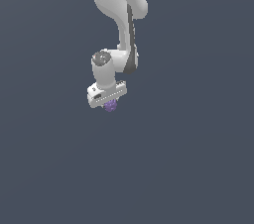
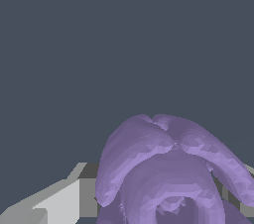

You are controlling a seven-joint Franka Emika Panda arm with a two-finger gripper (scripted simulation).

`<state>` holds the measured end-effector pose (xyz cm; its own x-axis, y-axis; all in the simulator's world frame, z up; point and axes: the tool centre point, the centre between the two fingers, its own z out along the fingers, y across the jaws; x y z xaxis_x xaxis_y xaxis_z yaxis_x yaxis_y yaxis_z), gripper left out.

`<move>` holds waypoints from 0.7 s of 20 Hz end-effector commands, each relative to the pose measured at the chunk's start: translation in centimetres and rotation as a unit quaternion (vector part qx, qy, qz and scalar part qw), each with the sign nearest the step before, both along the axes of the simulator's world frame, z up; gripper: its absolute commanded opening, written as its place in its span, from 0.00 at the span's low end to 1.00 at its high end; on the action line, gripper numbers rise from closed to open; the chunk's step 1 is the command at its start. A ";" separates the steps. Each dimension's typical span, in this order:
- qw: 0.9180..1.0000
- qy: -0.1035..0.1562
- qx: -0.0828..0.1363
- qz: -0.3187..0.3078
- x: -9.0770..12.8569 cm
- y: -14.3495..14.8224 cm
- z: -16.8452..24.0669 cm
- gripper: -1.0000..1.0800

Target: Pick up the object and move it to a goal position.

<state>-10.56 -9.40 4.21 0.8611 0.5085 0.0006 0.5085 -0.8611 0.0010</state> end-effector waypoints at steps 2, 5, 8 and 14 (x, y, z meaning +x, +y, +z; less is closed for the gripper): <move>1.000 0.000 0.000 0.001 0.0 0.1 -0.1 0.00; 1.000 0.000 0.000 0.001 0.0 0.1 -0.1 0.00; 1.000 0.000 0.000 0.000 0.0 0.1 0.1 0.00; 1.000 0.000 0.000 0.000 0.3 1.2 1.7 0.00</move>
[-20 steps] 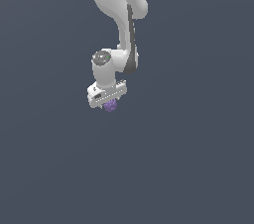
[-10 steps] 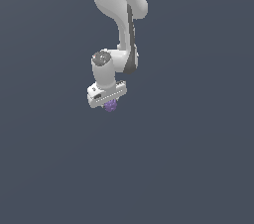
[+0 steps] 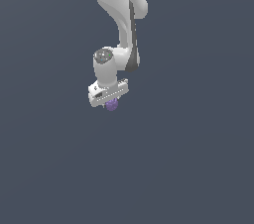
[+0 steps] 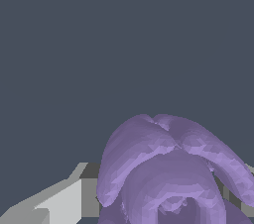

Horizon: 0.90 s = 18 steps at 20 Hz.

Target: Pick up the object and move it to a goal position.

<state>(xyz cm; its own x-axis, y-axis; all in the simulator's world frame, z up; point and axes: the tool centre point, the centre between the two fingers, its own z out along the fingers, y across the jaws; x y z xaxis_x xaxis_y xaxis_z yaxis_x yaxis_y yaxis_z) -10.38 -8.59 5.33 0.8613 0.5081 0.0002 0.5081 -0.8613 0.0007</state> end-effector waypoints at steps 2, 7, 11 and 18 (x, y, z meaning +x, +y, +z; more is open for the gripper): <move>1.000 -0.001 0.000 0.000 0.3 1.1 1.5 0.00; 1.000 0.000 0.000 0.001 0.9 3.4 4.7 0.00; 1.000 0.000 -0.001 0.001 1.5 5.8 8.2 0.00; 1.000 0.000 -0.001 0.001 2.8 10.5 14.9 0.00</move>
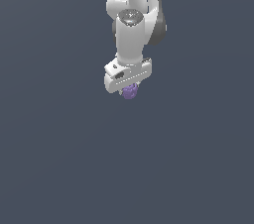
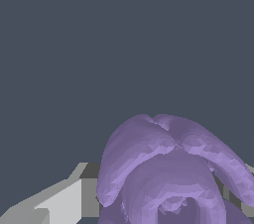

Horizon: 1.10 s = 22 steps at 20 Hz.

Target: Pick up the object and move it to a goal position.

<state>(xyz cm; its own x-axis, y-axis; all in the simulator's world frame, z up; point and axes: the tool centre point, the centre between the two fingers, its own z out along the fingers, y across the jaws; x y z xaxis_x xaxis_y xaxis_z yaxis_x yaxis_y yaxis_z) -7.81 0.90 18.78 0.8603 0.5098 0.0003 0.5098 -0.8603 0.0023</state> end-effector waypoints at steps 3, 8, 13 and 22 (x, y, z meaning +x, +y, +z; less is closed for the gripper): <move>1.000 0.000 0.000 0.000 0.8 2.9 4.1 0.00; 1.000 0.001 0.000 0.000 1.6 5.2 7.5 0.00; 1.000 0.001 0.001 0.000 2.2 6.8 9.6 0.00; 1.000 0.001 0.001 0.000 2.6 7.4 10.5 0.00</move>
